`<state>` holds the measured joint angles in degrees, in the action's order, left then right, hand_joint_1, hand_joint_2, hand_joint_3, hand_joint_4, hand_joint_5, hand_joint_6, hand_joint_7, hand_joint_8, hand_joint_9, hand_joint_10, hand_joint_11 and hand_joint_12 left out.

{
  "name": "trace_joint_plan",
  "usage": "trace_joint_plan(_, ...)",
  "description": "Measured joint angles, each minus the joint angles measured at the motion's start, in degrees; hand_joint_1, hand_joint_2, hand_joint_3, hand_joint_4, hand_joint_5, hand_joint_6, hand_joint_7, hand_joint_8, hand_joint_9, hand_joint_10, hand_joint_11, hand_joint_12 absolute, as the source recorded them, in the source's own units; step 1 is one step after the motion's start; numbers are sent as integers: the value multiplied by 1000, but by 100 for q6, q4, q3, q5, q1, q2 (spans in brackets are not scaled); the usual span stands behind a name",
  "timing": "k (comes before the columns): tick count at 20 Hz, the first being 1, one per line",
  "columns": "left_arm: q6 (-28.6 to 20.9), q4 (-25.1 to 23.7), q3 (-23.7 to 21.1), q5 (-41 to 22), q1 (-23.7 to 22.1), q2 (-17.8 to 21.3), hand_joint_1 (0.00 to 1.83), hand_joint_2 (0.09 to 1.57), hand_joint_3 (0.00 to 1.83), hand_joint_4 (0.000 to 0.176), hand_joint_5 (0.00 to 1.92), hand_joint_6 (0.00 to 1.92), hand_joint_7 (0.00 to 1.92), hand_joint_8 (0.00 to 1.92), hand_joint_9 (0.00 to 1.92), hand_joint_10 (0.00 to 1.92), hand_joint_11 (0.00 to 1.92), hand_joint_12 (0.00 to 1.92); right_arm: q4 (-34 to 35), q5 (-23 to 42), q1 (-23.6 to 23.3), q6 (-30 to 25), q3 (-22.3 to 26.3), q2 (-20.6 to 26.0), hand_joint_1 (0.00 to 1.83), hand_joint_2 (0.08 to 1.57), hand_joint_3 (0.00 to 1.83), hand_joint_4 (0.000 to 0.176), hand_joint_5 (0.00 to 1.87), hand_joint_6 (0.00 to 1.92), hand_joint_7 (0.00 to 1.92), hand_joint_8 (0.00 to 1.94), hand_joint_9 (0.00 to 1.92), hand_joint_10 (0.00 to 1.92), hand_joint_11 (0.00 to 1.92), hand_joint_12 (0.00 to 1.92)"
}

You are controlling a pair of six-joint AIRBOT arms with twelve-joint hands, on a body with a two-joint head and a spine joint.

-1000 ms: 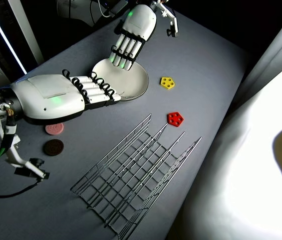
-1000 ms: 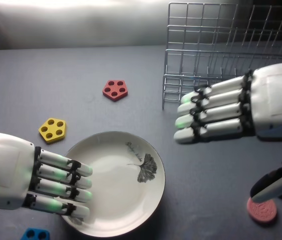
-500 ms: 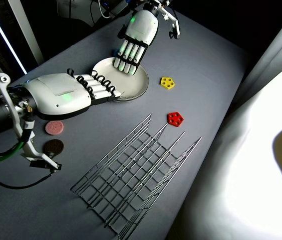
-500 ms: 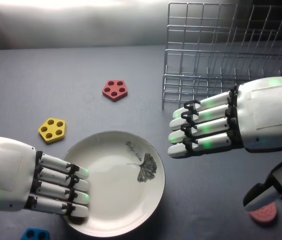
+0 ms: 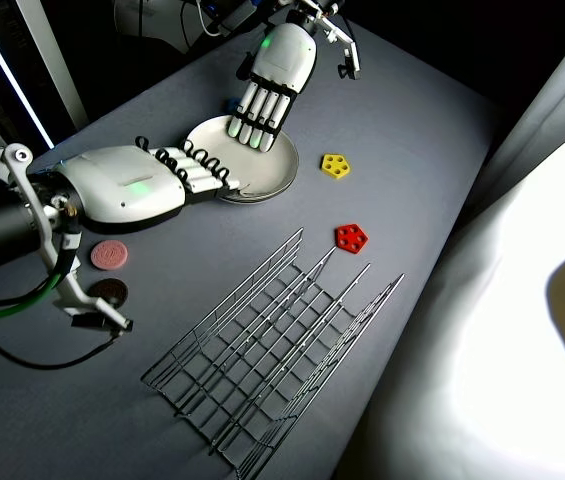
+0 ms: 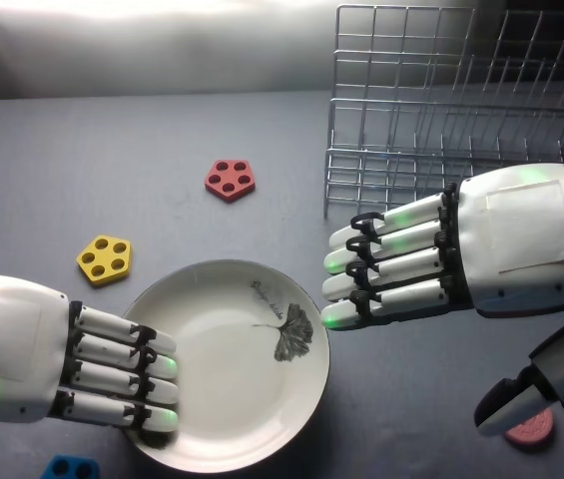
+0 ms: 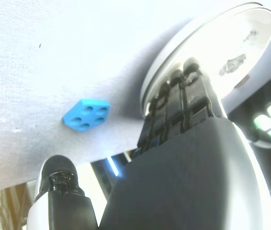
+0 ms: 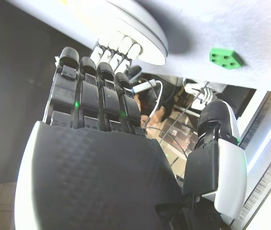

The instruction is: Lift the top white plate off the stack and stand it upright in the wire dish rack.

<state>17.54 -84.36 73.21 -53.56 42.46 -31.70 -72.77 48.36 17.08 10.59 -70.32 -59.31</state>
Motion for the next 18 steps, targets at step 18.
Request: trace_joint_plan(18,37,376,-627,321,2,-142,151,967,0,0,7,1,19,0,45,0,70,19,339,-417,101,68,2,-313,178,1017,1,0,80,8,78,9,67,7,91,7)
